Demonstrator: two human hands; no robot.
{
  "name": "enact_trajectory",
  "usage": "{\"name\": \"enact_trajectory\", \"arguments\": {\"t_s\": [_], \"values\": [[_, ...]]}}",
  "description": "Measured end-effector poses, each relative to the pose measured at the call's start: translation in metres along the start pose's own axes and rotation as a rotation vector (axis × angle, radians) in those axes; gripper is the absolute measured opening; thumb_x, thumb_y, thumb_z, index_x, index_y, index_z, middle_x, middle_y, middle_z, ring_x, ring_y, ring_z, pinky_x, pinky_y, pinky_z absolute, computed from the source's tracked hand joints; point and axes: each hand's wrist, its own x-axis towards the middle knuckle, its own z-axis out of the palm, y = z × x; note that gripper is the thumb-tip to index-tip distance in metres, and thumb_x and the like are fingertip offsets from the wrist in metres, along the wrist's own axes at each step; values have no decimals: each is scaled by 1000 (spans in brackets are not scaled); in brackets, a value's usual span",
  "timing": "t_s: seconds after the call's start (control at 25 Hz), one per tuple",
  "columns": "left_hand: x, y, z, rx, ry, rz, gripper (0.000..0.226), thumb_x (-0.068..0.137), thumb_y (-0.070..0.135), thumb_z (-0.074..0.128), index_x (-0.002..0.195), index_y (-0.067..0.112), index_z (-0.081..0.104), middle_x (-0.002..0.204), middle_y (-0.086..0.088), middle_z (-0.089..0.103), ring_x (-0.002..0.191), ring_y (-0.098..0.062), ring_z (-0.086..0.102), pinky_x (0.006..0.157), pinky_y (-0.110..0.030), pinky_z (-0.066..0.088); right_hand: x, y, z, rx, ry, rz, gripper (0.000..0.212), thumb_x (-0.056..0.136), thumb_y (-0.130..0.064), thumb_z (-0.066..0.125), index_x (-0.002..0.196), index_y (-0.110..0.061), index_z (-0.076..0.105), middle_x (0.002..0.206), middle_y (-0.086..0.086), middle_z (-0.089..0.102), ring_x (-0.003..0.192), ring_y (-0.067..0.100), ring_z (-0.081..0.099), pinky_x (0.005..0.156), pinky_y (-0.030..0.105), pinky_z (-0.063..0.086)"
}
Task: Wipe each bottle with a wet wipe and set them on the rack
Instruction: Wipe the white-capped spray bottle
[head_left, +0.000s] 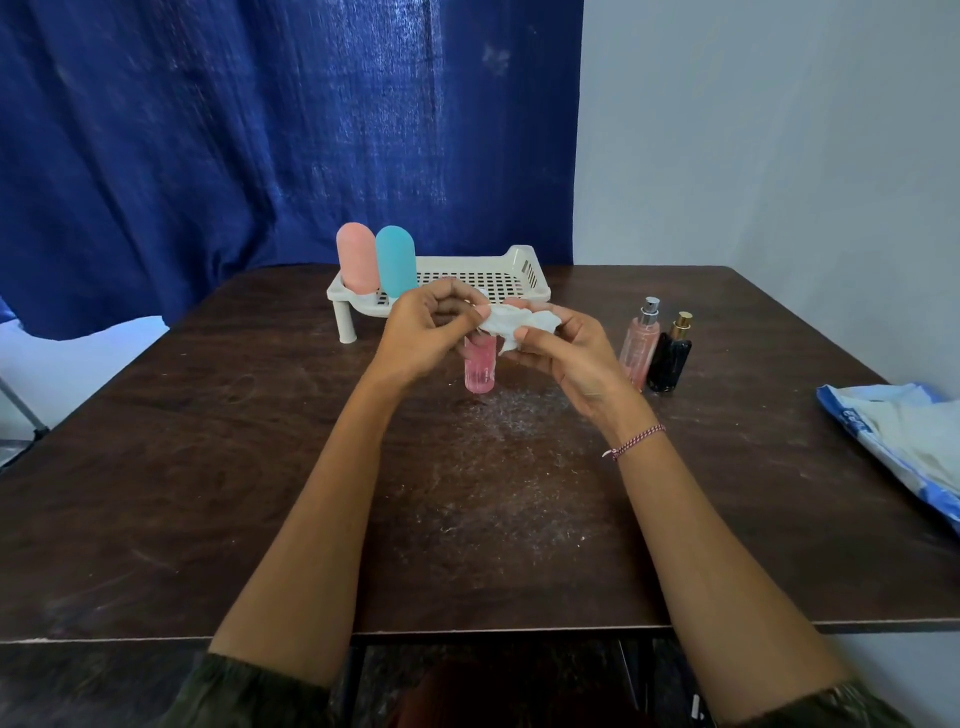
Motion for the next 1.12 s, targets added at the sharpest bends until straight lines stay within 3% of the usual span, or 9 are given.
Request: {"name": "enact_trajectory", "arguments": {"t_s": [0.12,0.24,0.32,0.4,0.52,0.68,0.84,0.96,1.12], "values": [[0,-2,-2,70,247,99,4,89,14,64,93,15,65,82,1,68,72,-10,66,55,-21,53,2,2,2,84,138,-39,22,85,3,60,103,-9,67,126,12,58,102,23,65,72,28,57],[3,-8,-2,141,444,160,12,89,17,64,101,14,64,99,3,67,92,-6,62,79,-22,56,6,7,3,-185,377,-135,19,84,-8,66,101,-15,68,121,6,62,110,19,60,82,35,56],[5,-13,4,153,350,120,29,90,15,63,118,11,61,118,-1,64,109,-7,58,88,-15,50,6,13,4,-331,450,-203,17,84,-9,66,101,-13,68,118,3,64,109,18,60,80,33,57],[7,-17,10,136,212,45,41,90,14,62,130,13,55,130,-2,58,120,-8,53,85,-7,46,4,18,9,-408,463,-248,17,84,-7,64,100,-11,68,117,3,64,103,16,62,71,24,57],[9,-23,12,186,142,29,43,90,11,62,132,16,54,131,-6,58,120,-11,53,88,-9,45,3,21,15,-622,487,-361,17,82,-4,64,96,-13,69,110,3,64,100,11,60,74,23,56],[9,-27,10,193,167,68,39,88,7,64,126,15,60,128,-4,61,114,-12,58,94,-20,49,3,25,24,-846,337,-469,20,80,-9,70,100,-7,69,107,7,60,114,18,52,87,22,51],[9,-27,9,144,255,67,33,84,9,68,117,15,65,120,-1,65,100,-2,63,84,-11,50,0,28,27,-819,241,-422,32,85,-29,65,106,-6,69,112,3,60,117,13,49,89,32,52],[9,-26,9,133,288,56,31,82,11,71,112,15,68,117,2,66,98,1,62,80,-8,49,-1,26,24,-865,273,-456,23,84,-18,68,104,-7,70,113,4,64,113,13,54,90,35,52],[9,-28,10,91,290,30,30,81,11,72,111,12,68,116,0,67,103,-6,63,81,-15,53,-1,24,22,-907,304,-461,26,80,-12,70,106,-9,69,111,4,67,104,5,56,91,27,50]]}}
